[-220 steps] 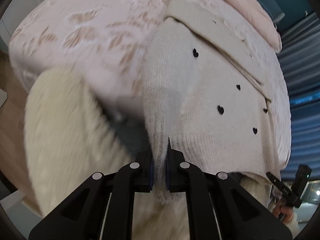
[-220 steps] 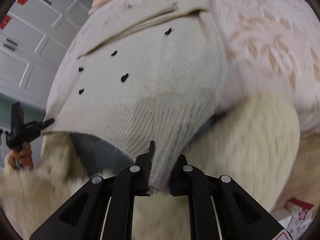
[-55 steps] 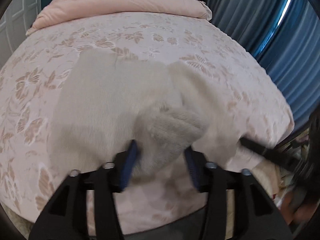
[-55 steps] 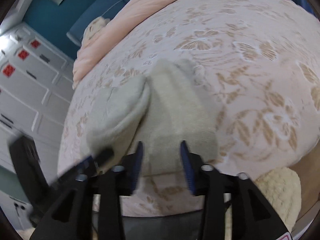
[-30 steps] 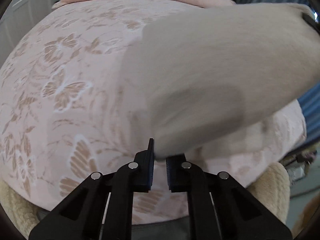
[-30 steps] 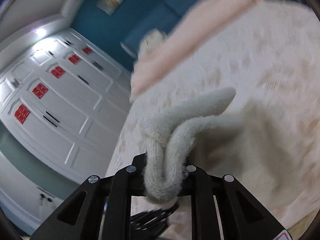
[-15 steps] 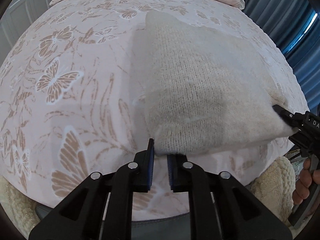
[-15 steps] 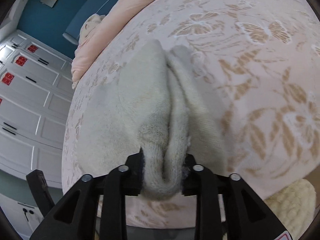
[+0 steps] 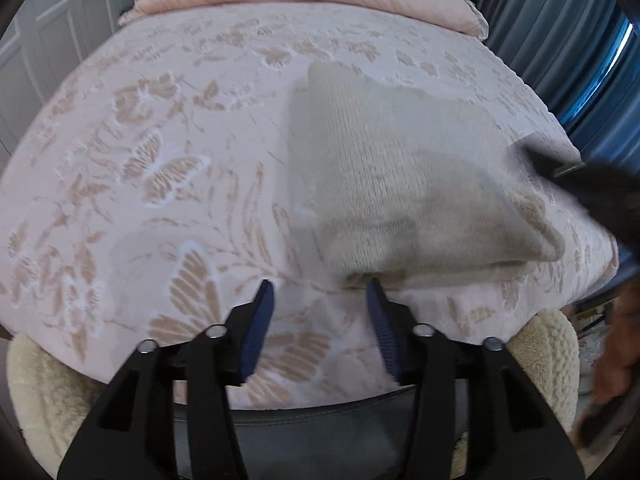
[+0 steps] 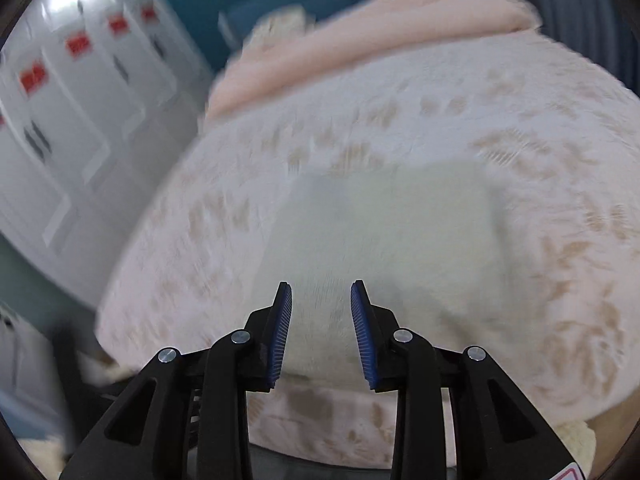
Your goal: Fold small clothes
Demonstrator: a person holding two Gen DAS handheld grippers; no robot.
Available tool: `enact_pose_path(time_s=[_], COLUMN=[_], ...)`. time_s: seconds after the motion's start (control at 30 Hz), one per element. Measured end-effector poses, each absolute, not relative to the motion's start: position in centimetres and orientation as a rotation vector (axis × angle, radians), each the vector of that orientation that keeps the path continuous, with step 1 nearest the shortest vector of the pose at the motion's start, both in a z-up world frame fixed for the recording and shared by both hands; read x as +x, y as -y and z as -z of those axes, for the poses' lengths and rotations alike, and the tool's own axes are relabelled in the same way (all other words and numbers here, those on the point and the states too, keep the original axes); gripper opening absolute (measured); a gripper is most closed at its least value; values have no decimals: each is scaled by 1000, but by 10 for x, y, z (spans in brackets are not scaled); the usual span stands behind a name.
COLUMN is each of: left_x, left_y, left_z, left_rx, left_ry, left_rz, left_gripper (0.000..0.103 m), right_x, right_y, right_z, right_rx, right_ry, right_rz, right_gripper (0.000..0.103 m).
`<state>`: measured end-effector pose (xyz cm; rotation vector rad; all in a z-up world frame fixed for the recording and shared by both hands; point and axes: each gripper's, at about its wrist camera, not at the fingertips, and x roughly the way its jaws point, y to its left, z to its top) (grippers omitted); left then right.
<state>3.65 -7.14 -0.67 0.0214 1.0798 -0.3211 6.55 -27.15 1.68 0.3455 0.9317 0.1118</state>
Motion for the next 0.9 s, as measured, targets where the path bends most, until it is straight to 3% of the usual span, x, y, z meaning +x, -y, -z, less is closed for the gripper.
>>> enact_pose_path(time_s=[0.1,0.33,0.5,0.6,0.67,0.83,0.9], left_x=[33,33,30,29,30,38,39], left_y=[67,57,63,59,56,57,62], left_z=[-1,7,2,-3,-2,0,-4], left_rx=[35,-3,33,42,32,-1,1], left_ry=[-1050,-1081,-1058,-1038,-1044,-1062,-1048], left_rz=[314,312,314,310,302,307,318], left_gripper=[53,56,56,56,56,56,59], right_x=[88,88,110,114,115,126,134], right_y=[257,236,195,194,214,317,355], right_z=[51,-15,49,32,1,-27,-10], right_rx=[218,218,77,92,190,332,382], right_ry=[-1118,-990,-1164,-1150,-1067,-964,-1013], right_rz=[-82,-134,-191,-204,-204,62,153], right_gripper=[23,23,22,23,17,37,38])
